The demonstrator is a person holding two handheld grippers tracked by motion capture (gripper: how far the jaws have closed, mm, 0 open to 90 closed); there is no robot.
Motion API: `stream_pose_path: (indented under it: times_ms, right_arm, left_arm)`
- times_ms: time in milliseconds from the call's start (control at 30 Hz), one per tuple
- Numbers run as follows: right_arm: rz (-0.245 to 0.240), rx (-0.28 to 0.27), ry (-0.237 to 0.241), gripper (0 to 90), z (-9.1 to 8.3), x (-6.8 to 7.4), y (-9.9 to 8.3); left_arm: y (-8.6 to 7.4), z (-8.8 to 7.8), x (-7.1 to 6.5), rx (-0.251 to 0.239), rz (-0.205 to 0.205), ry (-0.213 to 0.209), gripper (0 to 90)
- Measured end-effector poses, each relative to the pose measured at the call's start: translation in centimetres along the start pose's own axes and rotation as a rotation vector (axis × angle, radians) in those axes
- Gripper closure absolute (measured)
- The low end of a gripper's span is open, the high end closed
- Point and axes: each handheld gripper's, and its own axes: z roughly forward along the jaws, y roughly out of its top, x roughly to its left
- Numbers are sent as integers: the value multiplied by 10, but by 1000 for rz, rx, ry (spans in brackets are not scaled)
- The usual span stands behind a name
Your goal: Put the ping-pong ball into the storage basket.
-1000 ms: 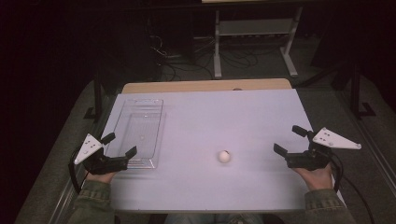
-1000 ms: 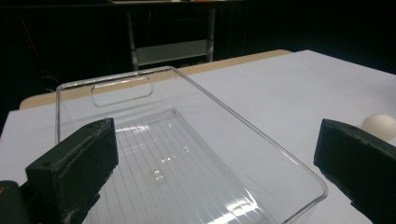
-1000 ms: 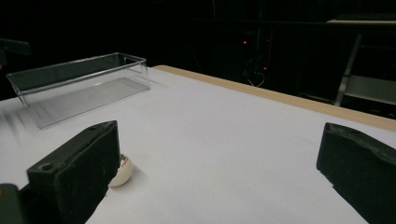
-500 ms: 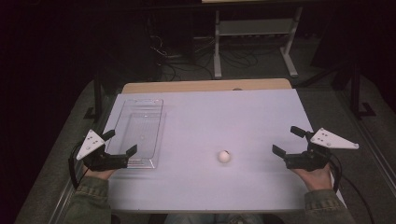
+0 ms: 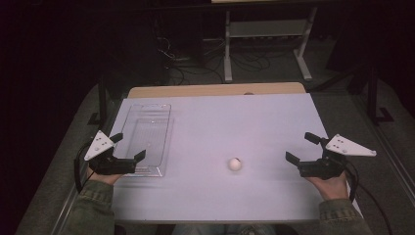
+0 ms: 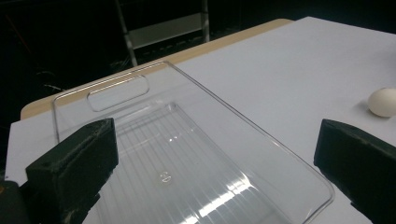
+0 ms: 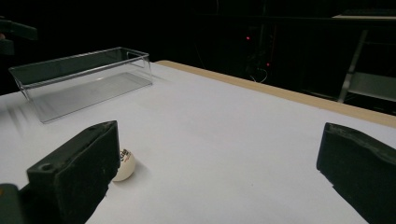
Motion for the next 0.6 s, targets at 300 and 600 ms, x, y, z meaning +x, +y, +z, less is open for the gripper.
stream_pose_path:
  times_ms: [300,600]
  right_arm:
    - [7,3,6,0,0,0,0]
    - [9,7,9,0,1,0,0]
  left_arm:
    - [14,1,-2,30,43,-25,0]
    - [24,4,-1,61,65,-57,0]
